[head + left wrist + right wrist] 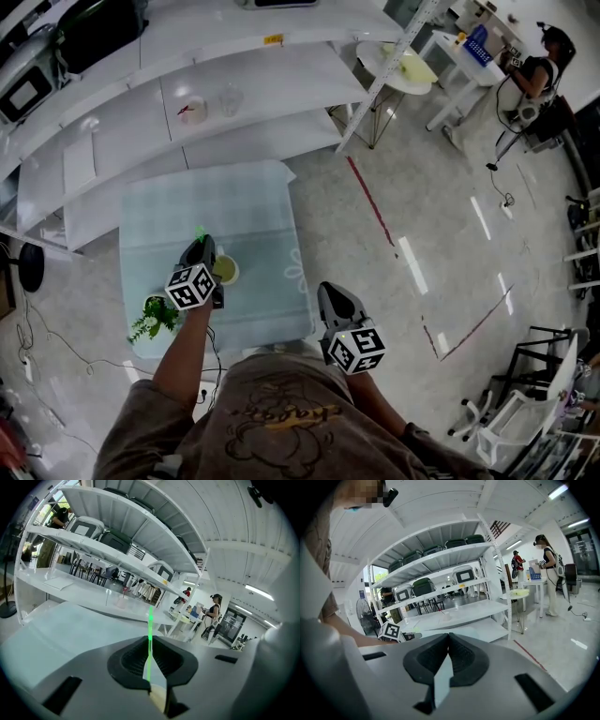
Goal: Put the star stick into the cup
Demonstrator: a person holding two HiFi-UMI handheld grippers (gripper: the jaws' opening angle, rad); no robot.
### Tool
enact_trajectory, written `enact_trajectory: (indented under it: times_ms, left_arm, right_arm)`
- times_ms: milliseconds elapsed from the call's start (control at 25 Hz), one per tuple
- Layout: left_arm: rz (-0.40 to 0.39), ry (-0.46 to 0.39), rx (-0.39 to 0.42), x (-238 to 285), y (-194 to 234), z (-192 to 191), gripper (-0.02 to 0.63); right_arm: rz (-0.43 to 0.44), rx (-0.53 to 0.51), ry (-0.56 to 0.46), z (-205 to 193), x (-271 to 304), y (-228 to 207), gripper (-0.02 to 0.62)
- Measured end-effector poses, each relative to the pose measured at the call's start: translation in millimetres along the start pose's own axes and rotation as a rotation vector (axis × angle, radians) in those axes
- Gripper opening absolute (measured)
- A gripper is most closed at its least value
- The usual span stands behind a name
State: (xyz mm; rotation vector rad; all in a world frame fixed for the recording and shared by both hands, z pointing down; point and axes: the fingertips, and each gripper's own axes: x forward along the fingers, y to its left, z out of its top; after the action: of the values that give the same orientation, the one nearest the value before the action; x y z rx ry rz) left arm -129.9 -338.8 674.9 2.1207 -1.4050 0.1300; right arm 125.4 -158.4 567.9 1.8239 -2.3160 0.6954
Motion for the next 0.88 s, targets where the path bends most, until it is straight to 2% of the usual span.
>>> enact_trajectory:
  times_ms: [280,560,880]
  left_arm:
    - [-0.001,0.009,-0.017,2,0,-3,0.038]
    - [-0.006,0.016,-0.022,-3,-4,-1,0.097]
    - [-0.020,-0.031,0.010,-25,-18,20,0.137]
  right_arm:
    - [0.009,-0.007,0.002,2,3,0,0.003]
    - [0.031,-0.012,0.002,5,4,2,0.003]
    - [0.089,-0.023,0.002,7,8,12,0.003]
